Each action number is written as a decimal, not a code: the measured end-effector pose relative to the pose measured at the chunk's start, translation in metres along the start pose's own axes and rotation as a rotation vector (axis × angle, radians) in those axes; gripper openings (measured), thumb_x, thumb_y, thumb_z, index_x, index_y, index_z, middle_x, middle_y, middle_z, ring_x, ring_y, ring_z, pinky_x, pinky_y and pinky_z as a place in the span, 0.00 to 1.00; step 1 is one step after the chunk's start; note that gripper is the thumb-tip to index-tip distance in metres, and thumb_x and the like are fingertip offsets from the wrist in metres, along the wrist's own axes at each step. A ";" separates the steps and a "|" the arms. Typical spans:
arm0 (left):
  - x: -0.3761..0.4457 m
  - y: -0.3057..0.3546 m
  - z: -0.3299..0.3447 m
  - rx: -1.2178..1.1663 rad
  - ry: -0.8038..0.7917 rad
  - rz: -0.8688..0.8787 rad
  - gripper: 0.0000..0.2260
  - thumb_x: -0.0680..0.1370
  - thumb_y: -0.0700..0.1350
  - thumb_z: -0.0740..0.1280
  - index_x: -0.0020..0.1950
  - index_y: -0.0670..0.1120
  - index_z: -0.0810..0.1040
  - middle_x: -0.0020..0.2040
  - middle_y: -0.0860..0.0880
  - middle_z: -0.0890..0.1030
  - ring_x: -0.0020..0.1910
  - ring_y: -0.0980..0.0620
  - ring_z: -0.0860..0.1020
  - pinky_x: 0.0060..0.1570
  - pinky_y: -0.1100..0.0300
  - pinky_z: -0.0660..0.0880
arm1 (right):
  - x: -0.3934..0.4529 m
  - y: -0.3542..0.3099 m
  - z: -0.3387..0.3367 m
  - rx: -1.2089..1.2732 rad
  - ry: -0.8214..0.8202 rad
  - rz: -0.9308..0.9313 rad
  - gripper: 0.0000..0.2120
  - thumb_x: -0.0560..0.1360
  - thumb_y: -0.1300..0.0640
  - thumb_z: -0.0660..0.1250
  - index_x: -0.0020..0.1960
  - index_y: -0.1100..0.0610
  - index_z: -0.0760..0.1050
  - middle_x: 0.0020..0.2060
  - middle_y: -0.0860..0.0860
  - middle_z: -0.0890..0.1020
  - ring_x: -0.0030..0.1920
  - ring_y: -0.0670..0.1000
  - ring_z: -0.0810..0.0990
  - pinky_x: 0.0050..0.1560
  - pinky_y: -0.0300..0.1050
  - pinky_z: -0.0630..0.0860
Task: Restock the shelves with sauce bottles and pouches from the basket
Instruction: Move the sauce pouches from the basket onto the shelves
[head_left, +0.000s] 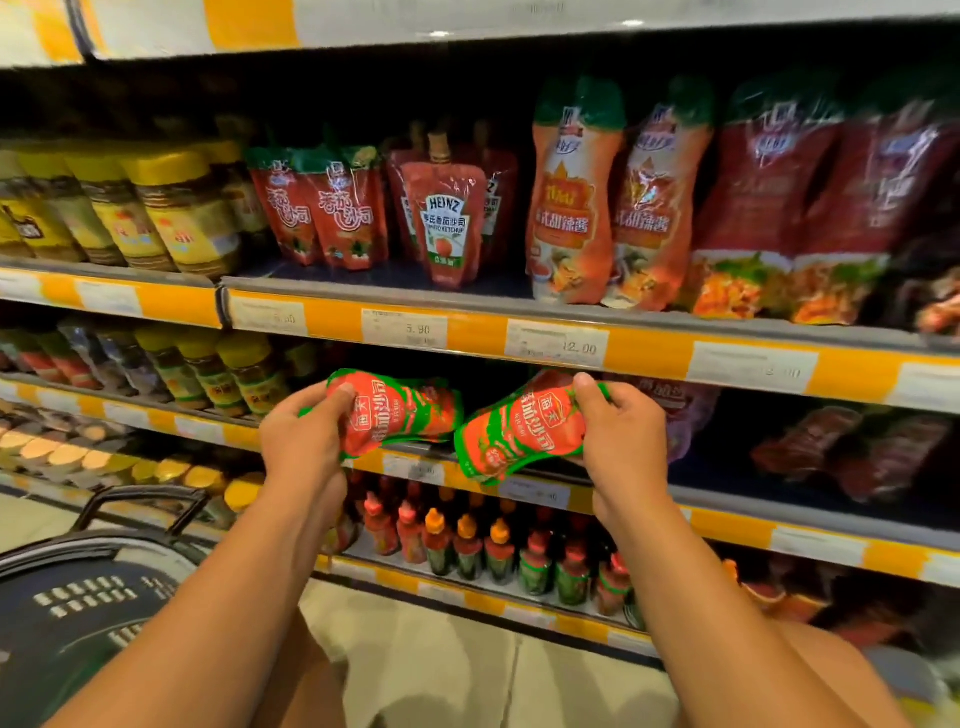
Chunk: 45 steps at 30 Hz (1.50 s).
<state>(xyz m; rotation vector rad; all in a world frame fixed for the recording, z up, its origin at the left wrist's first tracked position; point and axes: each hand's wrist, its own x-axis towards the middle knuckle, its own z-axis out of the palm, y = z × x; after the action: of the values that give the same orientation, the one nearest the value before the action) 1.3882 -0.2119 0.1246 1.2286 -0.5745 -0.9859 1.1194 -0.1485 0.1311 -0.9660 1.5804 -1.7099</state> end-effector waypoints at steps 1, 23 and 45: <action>0.001 -0.001 0.006 0.005 -0.001 0.001 0.07 0.76 0.39 0.77 0.50 0.47 0.83 0.51 0.42 0.86 0.45 0.47 0.86 0.41 0.54 0.82 | 0.002 0.001 0.000 0.007 0.019 0.017 0.24 0.78 0.43 0.69 0.44 0.66 0.76 0.43 0.67 0.81 0.39 0.57 0.81 0.41 0.61 0.80; 0.041 -0.022 0.085 0.162 -0.266 0.196 0.17 0.74 0.38 0.75 0.59 0.52 0.79 0.54 0.58 0.82 0.52 0.63 0.80 0.42 0.73 0.76 | 0.027 0.011 0.021 -0.181 0.085 -0.240 0.14 0.77 0.50 0.72 0.36 0.34 0.81 0.32 0.30 0.81 0.34 0.32 0.78 0.36 0.35 0.75; 0.065 -0.073 0.105 0.694 -0.482 0.222 0.13 0.77 0.43 0.73 0.61 0.46 0.82 0.58 0.48 0.85 0.60 0.45 0.82 0.62 0.51 0.79 | 0.030 0.050 0.080 -0.108 -0.107 -0.089 0.09 0.77 0.54 0.74 0.57 0.53 0.84 0.50 0.43 0.88 0.52 0.45 0.85 0.53 0.47 0.80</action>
<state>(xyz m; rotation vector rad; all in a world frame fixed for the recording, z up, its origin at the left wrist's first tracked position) 1.3118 -0.3227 0.0747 1.4828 -1.4908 -0.9213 1.1679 -0.2222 0.0859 -1.1783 1.5940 -1.6168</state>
